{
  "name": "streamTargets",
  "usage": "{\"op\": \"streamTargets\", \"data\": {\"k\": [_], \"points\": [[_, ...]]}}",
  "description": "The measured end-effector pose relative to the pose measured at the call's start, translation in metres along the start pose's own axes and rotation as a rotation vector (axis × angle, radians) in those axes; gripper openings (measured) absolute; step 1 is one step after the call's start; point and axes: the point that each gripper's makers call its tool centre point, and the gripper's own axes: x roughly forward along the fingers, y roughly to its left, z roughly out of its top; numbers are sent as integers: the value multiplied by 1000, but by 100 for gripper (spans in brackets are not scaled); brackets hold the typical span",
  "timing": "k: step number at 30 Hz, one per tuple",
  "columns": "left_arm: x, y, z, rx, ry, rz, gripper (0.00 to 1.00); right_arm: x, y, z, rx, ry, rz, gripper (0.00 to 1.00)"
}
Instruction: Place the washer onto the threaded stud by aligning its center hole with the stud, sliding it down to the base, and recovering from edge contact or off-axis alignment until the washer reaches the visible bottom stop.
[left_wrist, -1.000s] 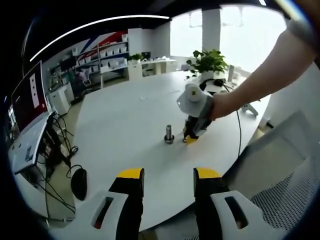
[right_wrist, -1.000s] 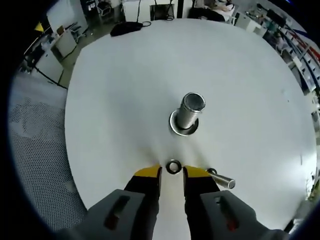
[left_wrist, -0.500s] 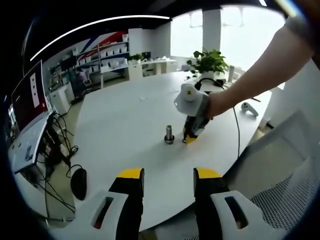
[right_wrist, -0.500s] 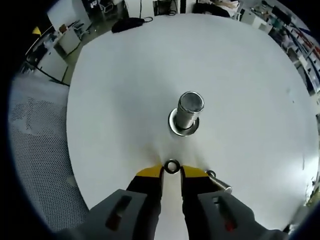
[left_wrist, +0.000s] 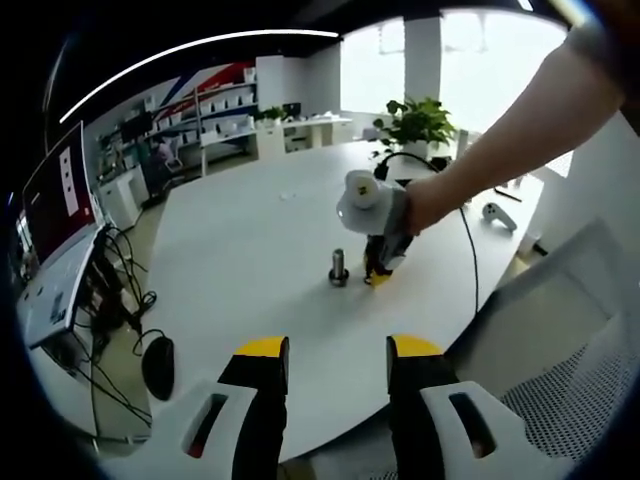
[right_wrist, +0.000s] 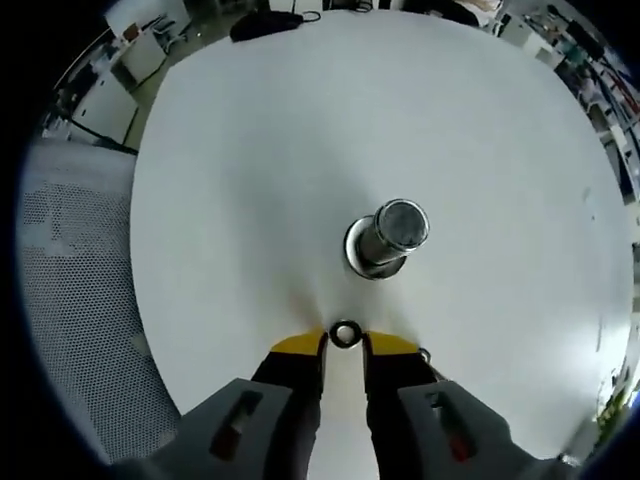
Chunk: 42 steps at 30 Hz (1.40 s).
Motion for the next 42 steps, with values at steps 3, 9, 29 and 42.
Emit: {"op": "streamTargets", "data": {"k": [3, 9, 29, 42], "points": [[0, 0, 0, -1, 2, 0, 37, 0, 2, 0, -2, -8, 3, 20], [1, 0, -1, 3, 10, -1, 37, 2, 2, 2, -9, 17, -11, 20], [0, 2, -1, 6, 10, 9, 37, 0, 1, 4, 30, -14, -42, 14], [-1, 4, -1, 6, 2, 19, 37, -2, 7, 0, 49, -35, -61, 13]]}}
